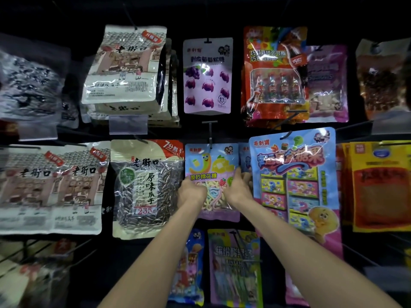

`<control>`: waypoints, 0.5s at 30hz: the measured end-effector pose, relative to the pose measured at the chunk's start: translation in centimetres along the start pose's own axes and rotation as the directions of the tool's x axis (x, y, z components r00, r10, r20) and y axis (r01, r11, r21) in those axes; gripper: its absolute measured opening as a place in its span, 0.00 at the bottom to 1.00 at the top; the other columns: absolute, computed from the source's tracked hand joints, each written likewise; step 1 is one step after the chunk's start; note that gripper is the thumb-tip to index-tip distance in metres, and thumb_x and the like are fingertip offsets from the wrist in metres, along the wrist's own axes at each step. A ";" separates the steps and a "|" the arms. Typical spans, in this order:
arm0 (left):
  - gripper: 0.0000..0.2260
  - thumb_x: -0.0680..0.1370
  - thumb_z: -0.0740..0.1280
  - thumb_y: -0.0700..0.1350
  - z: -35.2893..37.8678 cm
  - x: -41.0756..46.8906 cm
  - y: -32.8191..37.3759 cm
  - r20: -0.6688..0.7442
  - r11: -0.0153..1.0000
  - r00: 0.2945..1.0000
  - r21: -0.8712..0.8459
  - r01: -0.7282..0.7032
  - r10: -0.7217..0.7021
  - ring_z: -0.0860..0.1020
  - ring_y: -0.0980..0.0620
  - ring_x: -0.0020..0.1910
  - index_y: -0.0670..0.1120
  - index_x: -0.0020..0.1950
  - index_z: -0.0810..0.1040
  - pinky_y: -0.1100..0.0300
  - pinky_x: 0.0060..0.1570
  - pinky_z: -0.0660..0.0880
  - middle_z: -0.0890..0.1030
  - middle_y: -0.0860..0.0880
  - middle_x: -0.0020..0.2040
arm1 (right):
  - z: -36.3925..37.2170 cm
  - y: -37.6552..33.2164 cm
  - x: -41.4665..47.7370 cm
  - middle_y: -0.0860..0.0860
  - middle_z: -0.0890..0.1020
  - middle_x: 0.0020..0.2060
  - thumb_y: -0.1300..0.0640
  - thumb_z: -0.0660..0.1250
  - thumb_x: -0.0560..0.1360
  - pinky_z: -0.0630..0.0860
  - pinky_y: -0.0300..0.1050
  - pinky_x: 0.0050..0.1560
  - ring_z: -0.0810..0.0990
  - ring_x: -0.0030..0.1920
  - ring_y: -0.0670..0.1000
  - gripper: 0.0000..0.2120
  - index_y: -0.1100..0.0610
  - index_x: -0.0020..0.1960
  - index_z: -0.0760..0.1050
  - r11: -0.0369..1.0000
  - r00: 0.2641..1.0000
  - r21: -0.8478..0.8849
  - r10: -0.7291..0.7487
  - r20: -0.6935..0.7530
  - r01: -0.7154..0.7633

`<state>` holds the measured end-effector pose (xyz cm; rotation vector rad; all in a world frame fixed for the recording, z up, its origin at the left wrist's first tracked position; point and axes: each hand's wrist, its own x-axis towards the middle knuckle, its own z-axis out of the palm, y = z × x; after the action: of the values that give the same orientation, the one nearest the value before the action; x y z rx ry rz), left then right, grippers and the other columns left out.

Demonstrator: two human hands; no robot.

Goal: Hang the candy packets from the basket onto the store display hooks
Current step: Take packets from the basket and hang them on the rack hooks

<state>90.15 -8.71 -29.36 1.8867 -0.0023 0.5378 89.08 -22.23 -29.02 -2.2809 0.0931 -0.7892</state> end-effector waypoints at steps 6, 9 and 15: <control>0.24 0.80 0.66 0.40 -0.1 -0.2 -0.3 -0.024 0.998 1.000 -0.070 0.006 -0.007 0.83 0.46 0.41 0.51 0.77 0.73 0.56 0.36 0.78 0.85 0.45 0.58 | 0.4 0.1 -0.1 0.58 0.58 0.73 0.65 0.67 0.81 0.70 0.52 0.72 0.65 0.75 0.61 0.43 0.57 0.85 0.41 1.000 1.000 0.025 -0.006 0.004 0.006; 0.23 0.79 0.65 0.41 -0.1 -0.3 -0.5 -0.046 0.998 0.999 -0.067 0.004 -0.007 0.84 0.41 0.51 0.50 0.75 0.74 0.51 0.48 0.81 0.84 0.44 0.60 | 0.6 0.4 -0.6 0.59 0.50 0.81 0.68 0.66 0.80 0.70 0.52 0.70 0.61 0.79 0.63 0.47 0.56 0.85 0.36 0.999 0.999 0.024 -0.031 0.035 0.030; 0.22 0.79 0.64 0.41 0.6 -0.8 -0.9 -0.034 0.998 0.999 -0.055 -0.029 0.027 0.83 0.42 0.54 0.50 0.74 0.75 0.51 0.55 0.81 0.84 0.45 0.60 | 1.6 1.0 -2.0 0.60 0.33 0.82 0.70 0.70 0.77 0.66 0.55 0.76 0.51 0.83 0.65 0.55 0.51 0.84 0.31 0.988 0.992 -0.103 -0.110 0.064 0.116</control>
<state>89.86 -9.16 -30.61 1.8261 -0.0215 0.5826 88.54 -21.45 -31.54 -2.4255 -0.0214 -0.7919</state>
